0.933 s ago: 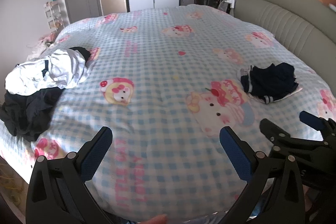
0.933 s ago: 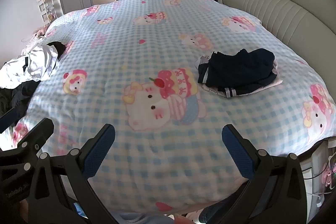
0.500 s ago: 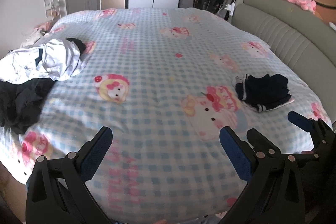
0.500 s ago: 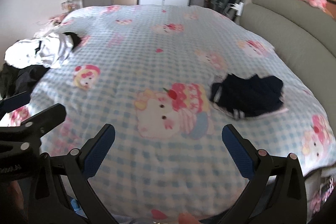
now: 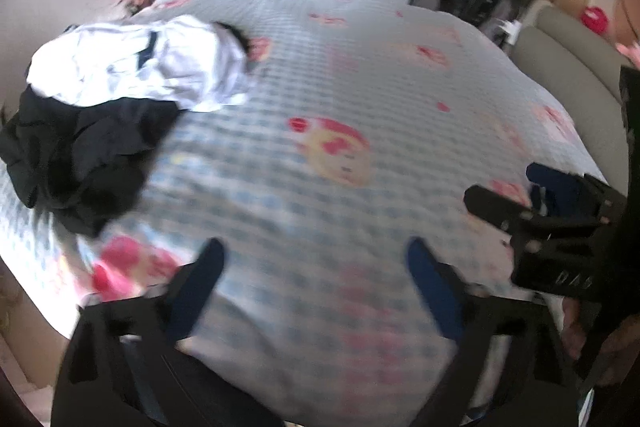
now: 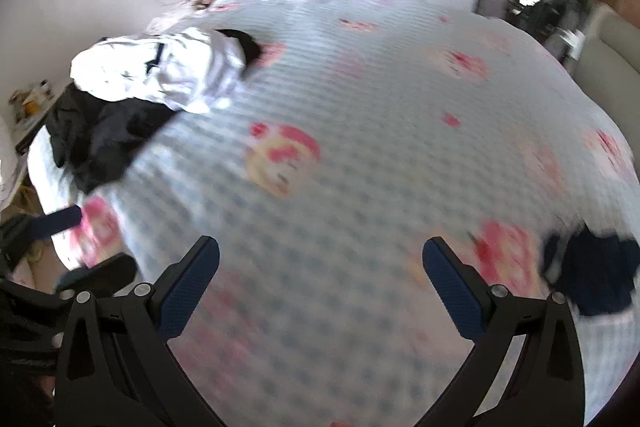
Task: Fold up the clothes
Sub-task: 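Move both grippers toward the white shirt on the bed, then grasp the white shirt with both grippers and lift it off the pile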
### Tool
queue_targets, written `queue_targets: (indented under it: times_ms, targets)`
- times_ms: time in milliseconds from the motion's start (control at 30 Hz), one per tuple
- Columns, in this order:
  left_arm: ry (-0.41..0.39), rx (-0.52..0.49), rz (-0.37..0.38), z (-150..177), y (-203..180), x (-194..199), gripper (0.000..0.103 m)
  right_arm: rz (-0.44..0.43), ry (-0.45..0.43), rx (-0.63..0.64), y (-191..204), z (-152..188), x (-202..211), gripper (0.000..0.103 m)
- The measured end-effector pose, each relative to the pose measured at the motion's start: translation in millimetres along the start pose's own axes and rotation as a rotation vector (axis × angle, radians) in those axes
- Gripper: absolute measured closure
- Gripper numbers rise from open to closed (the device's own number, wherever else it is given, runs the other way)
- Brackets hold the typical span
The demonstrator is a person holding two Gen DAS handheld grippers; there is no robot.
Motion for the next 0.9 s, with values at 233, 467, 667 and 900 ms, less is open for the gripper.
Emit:
queue_targets:
  times_ms: [233, 467, 667, 900]
  targets:
    - [-0.054, 0.099, -0.117, -71, 113, -31, 0.018, -0.097, 0.063, 0.108, 93, -86, -80, 0.003]
    - [-0.087, 0.3, -0.203, -144, 243, -91, 0.017, -0.132, 0.079, 0.18, 179, -158, -182, 0.003]
    - [-0.068, 0.408, -0.185, -176, 305, -161, 0.015, -0.139, 0.126, 0.213, 235, -181, -270, 0.003]
    - [-0.068, 0.28, -0.238, -187, 277, -179, 0.061, -0.275, 0.177, 0.173, 248, -176, -303, 0.05]
Point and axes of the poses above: each gripper's, at about its wrist camera, not at the fingertips, and x roughly against the way its jaws point, y to its left, z to its underside, the point moved 6 cm from there along -x, roughly the way its jaws point
